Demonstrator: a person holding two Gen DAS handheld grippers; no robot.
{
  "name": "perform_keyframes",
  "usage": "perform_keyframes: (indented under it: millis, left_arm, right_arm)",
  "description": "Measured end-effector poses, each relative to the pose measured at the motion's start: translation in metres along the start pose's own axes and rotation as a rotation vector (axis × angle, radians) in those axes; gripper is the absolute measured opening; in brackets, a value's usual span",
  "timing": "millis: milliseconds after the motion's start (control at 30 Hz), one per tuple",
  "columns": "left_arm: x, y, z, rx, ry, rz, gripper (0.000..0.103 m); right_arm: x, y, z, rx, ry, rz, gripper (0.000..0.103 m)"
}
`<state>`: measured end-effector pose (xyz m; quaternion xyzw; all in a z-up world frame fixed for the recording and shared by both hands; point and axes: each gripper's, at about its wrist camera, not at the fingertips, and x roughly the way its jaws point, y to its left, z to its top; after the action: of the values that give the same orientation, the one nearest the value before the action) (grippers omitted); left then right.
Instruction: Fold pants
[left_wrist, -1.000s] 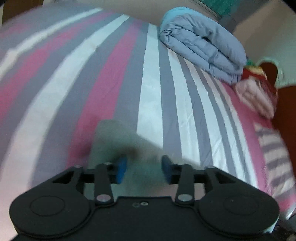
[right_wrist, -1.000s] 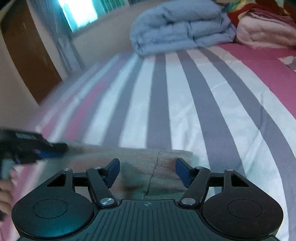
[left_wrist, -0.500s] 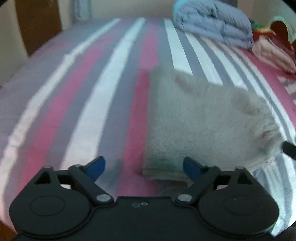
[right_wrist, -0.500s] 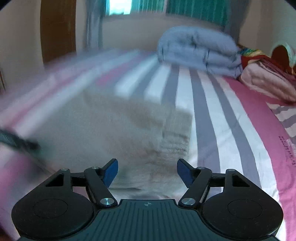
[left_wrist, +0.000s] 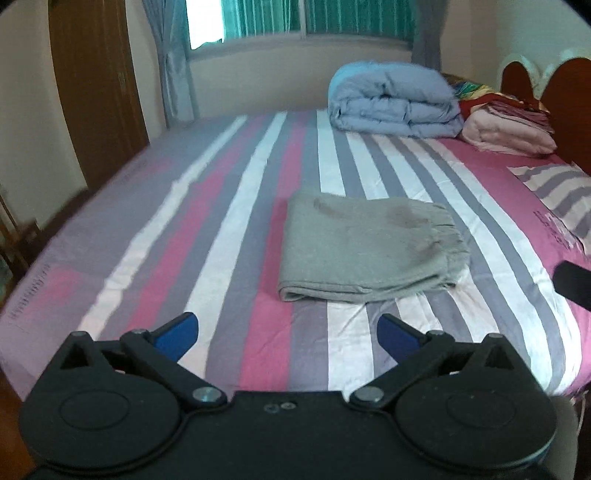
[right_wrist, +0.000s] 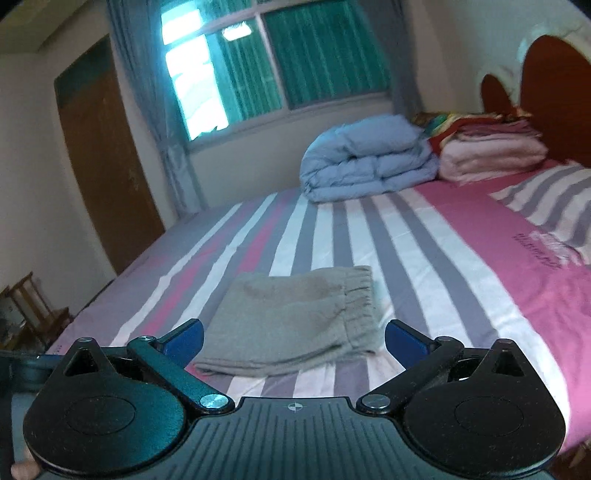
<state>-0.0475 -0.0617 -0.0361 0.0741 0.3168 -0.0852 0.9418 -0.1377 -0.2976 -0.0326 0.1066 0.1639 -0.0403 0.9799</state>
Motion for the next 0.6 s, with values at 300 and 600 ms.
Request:
perform_keyframes:
  millis: [300, 600]
  left_arm:
    - [-0.068, -0.010, -0.044, 0.033, -0.045, -0.141, 0.097]
    - [-0.089, -0.020, -0.064, -0.008, -0.102, -0.128, 0.097]
  right_arm:
    - [-0.081, 0.015, -0.029, -0.036, -0.067, -0.032, 0.103]
    - [-0.101, 0.009, -0.038, 0.017, -0.086, -0.070, 0.103]
